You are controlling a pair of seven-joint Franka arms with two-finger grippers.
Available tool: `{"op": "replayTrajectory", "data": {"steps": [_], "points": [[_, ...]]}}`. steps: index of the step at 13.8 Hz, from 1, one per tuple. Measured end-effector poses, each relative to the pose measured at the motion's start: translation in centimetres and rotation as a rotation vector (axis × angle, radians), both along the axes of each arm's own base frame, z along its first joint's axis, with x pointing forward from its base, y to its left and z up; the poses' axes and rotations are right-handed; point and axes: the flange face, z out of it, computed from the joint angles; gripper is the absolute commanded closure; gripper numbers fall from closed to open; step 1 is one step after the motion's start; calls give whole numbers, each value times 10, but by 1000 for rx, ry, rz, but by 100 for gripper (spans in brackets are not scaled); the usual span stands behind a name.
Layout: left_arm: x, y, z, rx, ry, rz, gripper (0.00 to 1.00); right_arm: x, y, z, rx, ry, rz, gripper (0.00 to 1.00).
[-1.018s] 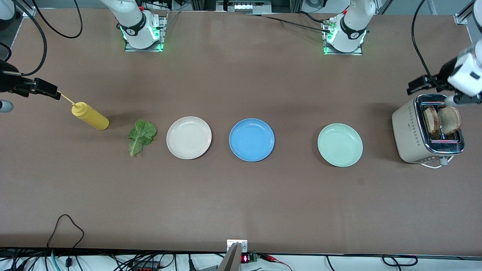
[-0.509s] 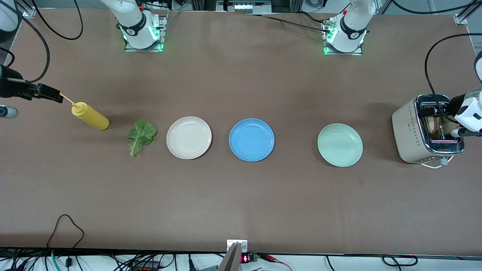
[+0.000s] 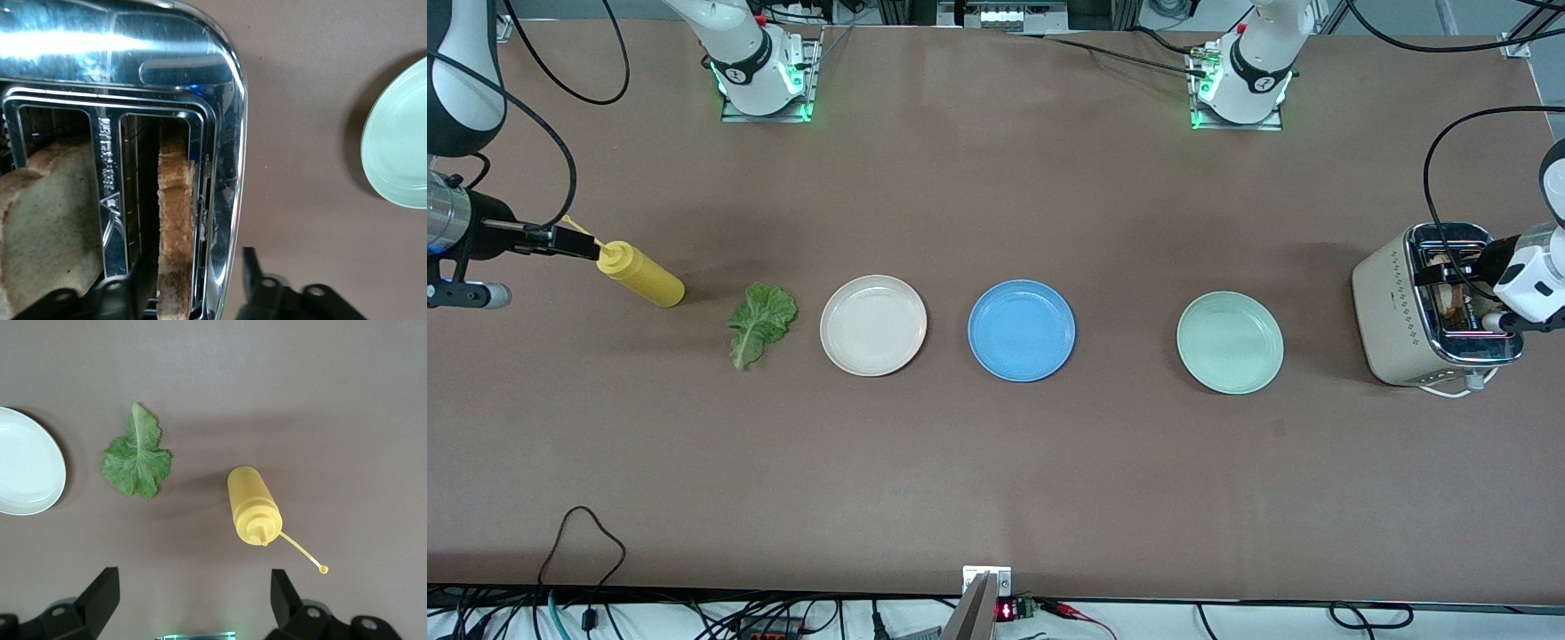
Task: Make sandwich in blue plate with both arms
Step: 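Grasp toaster bread with the left gripper while the right gripper reaches lettuce, then lift the bread toward the blue plate while the right gripper grasps the lettuce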
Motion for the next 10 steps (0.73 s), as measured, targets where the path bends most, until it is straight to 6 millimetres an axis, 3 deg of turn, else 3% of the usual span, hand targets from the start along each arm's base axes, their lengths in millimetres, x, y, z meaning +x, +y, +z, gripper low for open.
{"op": "replayTrajectory", "data": {"steps": [7, 8, 10], "points": [[-3, 17, 15, 5, 16, -19, 100, 2, 4, -3, 0, 2, 7, 0], [-1, 19, 28, 1, 26, -23, 100, 3, 5, -6, 0, 0, 8, 0], [5, 21, 72, -4, 36, -36, 100, 9, 10, -15, 0, -2, 18, 0]]}}
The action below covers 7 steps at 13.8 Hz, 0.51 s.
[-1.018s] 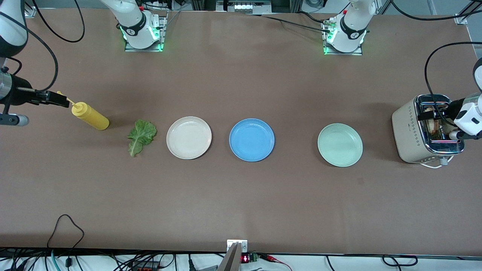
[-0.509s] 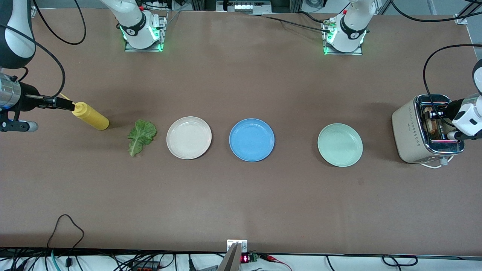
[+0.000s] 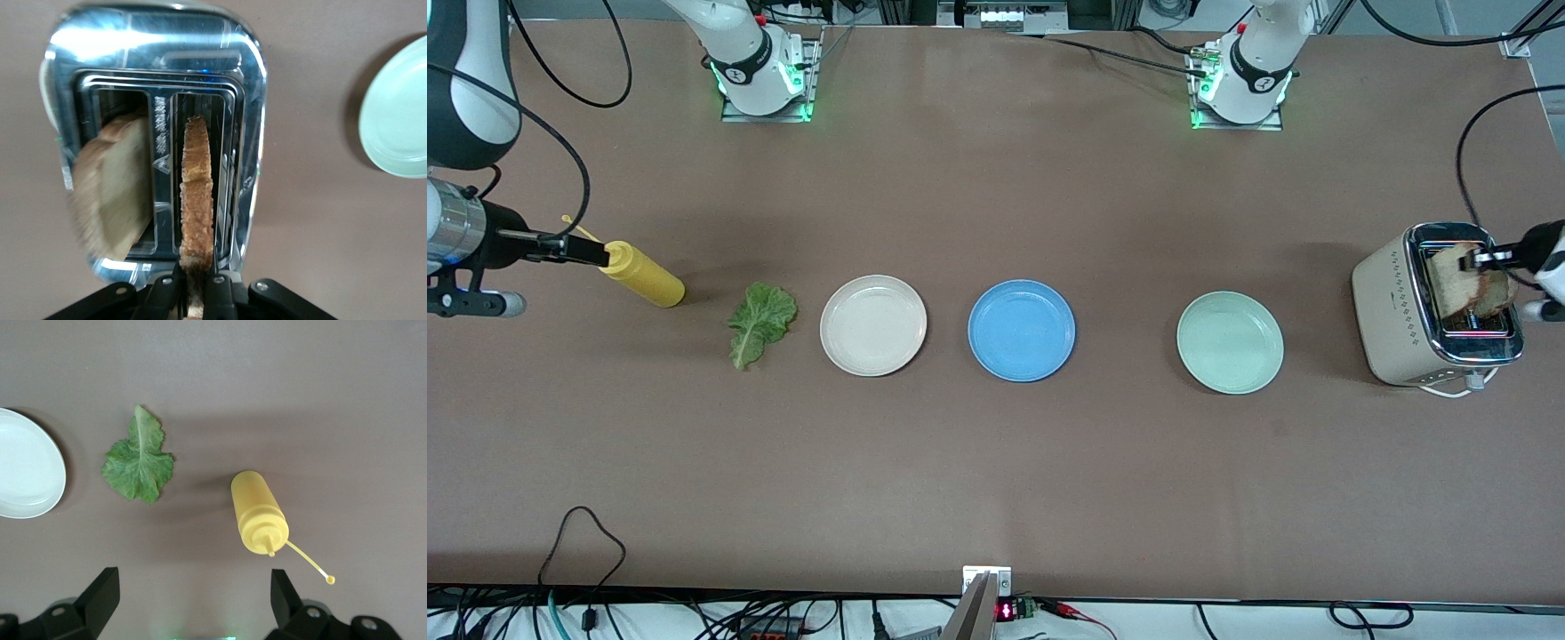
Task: Make sandwich in blue plate with both arms
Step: 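Lift the bread toward the blue plate while the right gripper grasps the lettuce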
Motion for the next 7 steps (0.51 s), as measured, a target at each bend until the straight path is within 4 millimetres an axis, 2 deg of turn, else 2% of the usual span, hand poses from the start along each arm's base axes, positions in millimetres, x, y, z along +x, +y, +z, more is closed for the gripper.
{"op": "replayTrajectory", "data": {"steps": [1, 3, 5, 7], "points": [[4, -4, 26, -4, 0, -18, 100, 4, 4, -7, 0, -2, 7, 0], [12, -31, 69, -16, 0, -74, 100, 14, 11, -29, -3, -17, 20, 0], [20, -81, 94, -41, 6, -150, 100, 23, 17, -60, -5, -31, 33, 0], [27, -146, 101, -66, 10, -196, 100, 32, 31, -85, -10, -45, 40, 0]]}}
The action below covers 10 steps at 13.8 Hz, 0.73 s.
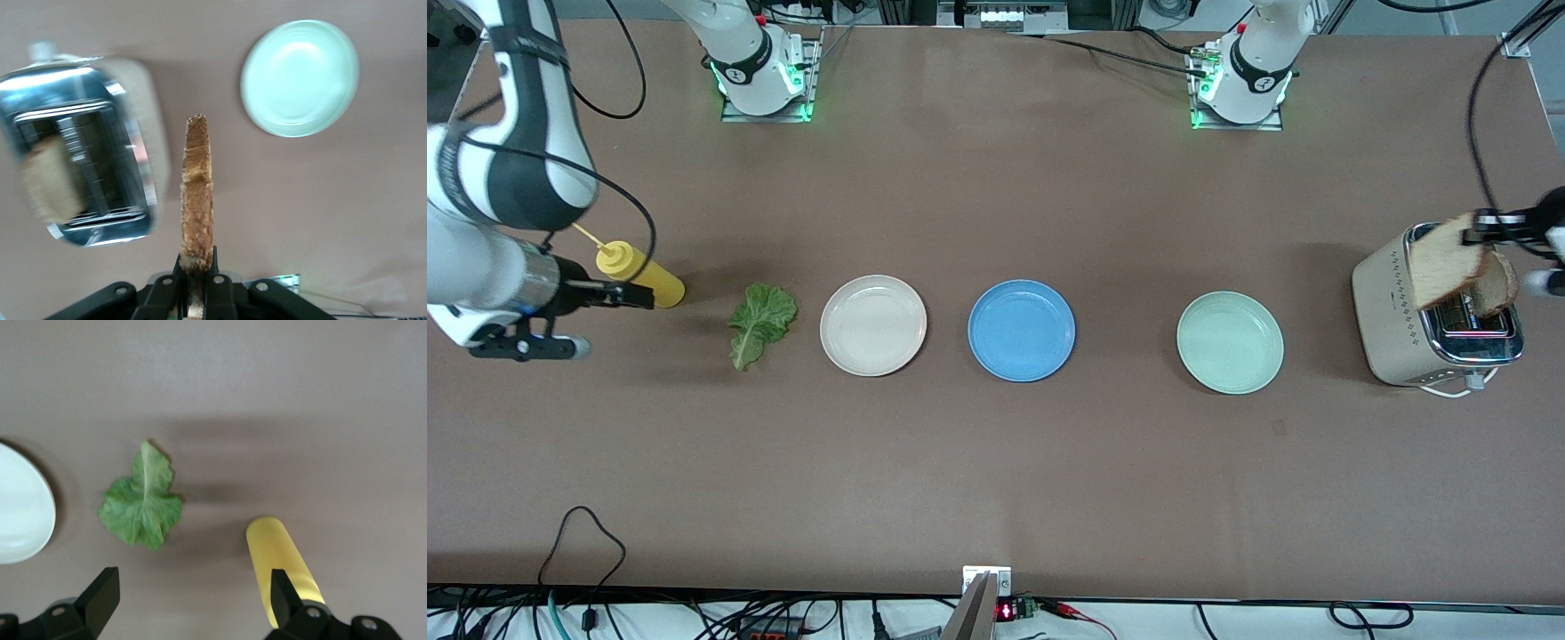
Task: Make sandwich in blue plate with both arms
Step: 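Lift the bread toward the blue plate while the right gripper grasps the lettuce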
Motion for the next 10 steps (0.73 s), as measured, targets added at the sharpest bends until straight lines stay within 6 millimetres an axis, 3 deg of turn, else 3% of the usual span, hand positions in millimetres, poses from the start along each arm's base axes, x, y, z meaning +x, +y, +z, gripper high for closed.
{"op": "replayTrajectory", "data": {"steps": [4, 6, 8, 10], "points": [[1, -151, -29, -63, 65, -48, 100, 13, 43, -56, -21, -4, -22, 0], [0, -221, -59, -91, 94, -63, 100, 18, 45, -88, -26, 6, -26, 0], [5, -274, -96, -120, 92, -58, 100, 21, 44, -110, -30, 9, -33, 0], [11, -314, -138, -147, 89, -20, 100, 24, 44, -126, -34, 2, -51, 0]]}}
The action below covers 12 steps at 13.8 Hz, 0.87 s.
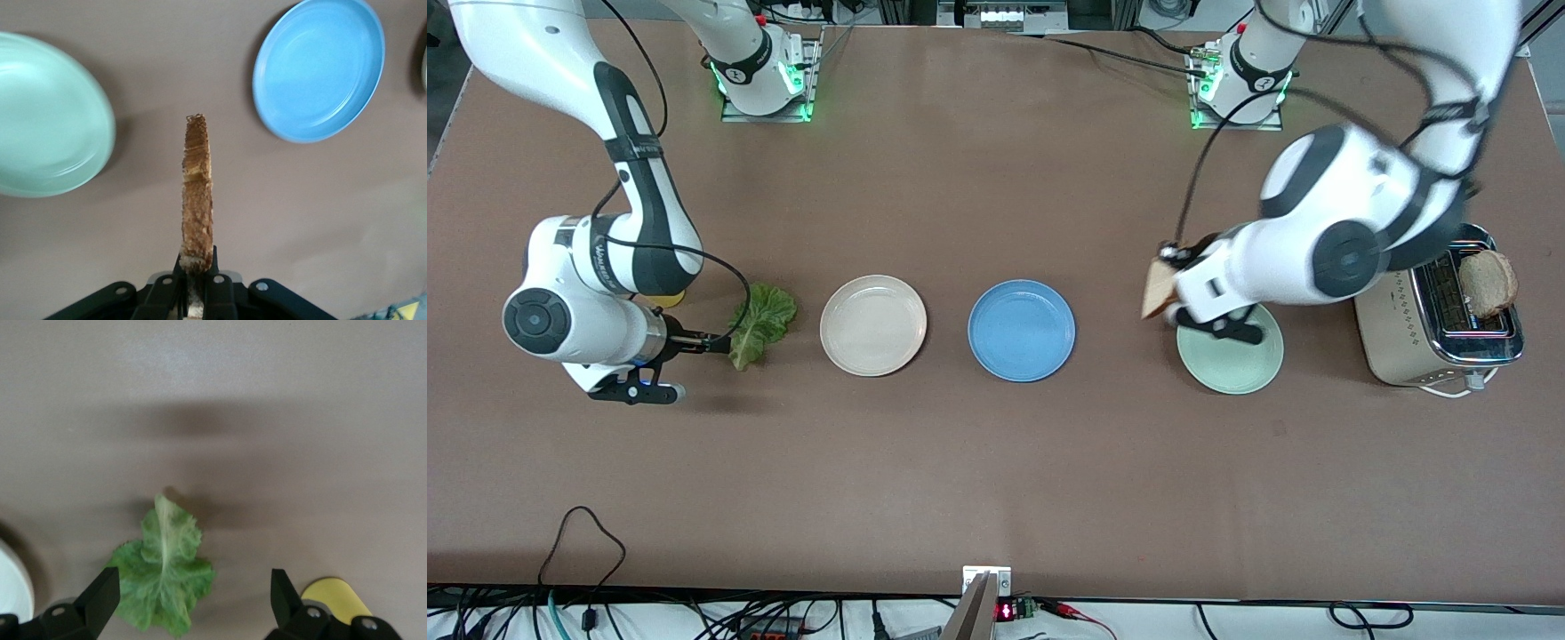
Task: Make sandwich in blue plate with both arms
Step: 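Lift the bread toward the blue plate while the right gripper grasps the lettuce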
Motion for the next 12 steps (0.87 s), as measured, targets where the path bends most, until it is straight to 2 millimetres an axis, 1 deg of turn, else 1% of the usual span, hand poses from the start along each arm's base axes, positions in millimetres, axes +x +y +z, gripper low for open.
{"op": "replayTrajectory", "data": {"steps": [1, 3, 5, 7, 8, 12], "points": [[1, -19, -19, -12, 1, 18, 100, 1, 0, -6, -3, -7, -16, 0], [-3, -57, -44, -28, -5, 59, 100, 4, 5, -21, -11, -25, -66, 0], [-11, -98, -56, -70, -15, 130, 100, 5, 21, -37, -21, -36, -106, 0], [-16, -131, -65, -138, -26, 198, 100, 3, 35, -47, -21, -35, -132, 0], [-16, -141, -71, -159, -34, 222, 100, 2, 37, -53, -10, -27, -150, 0], [-18, -168, -96, -212, -69, 274, 100, -3, 36, -83, 3, 2, -176, 0]]}}
